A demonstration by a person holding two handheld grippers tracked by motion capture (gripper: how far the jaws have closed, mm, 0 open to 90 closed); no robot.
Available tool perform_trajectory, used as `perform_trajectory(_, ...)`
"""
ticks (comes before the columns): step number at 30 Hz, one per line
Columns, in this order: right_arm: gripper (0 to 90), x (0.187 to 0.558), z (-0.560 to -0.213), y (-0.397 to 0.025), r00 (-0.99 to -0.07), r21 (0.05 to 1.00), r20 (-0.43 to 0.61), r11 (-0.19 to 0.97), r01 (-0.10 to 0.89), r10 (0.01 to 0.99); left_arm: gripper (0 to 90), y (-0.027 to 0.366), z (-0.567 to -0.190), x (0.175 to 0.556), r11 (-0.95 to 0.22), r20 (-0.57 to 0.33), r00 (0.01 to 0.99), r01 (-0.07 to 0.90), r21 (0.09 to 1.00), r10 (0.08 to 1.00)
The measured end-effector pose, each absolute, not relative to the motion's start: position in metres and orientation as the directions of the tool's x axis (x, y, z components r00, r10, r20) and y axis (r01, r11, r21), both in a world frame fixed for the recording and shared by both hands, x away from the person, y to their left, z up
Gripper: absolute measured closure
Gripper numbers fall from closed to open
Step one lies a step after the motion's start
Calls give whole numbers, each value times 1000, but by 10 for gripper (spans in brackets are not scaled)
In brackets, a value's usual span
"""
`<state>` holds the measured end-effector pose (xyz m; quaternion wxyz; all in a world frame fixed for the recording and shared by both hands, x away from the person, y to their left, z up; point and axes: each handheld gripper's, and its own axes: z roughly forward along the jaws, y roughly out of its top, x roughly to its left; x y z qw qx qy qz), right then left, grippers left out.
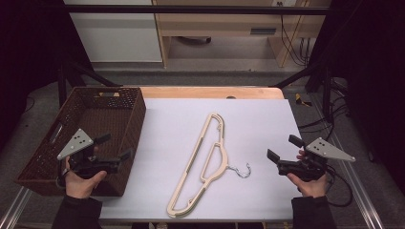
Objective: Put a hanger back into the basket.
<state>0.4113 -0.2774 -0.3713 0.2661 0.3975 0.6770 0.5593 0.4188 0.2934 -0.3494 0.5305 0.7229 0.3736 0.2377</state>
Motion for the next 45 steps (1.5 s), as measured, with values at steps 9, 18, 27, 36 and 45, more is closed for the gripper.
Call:
perform_trajectory(9,54,421,-374,-265,-567,959,59,111,261,822,29,295,-351,420,-168,-48,605,296,940,795)
perform_trajectory(18,95,441,-390,-235,-616,906,50,223,359,786,30,294,-351,421,-174,-47,602,303,937,797)
perform_trajectory(27,187,459,-417,-209,-664,844,48,325,426,746,34,295,-351,421,-174,-48,601,306,936,798)
perform_trajectory(36,339,469,-441,-194,-709,781,71,403,477,701,35,291,-352,422,-190,-38,605,308,932,795)
perform_trajectory(45,478,477,-461,-186,-725,717,94,459,524,682,35,287,-354,423,-202,-33,613,311,929,790)
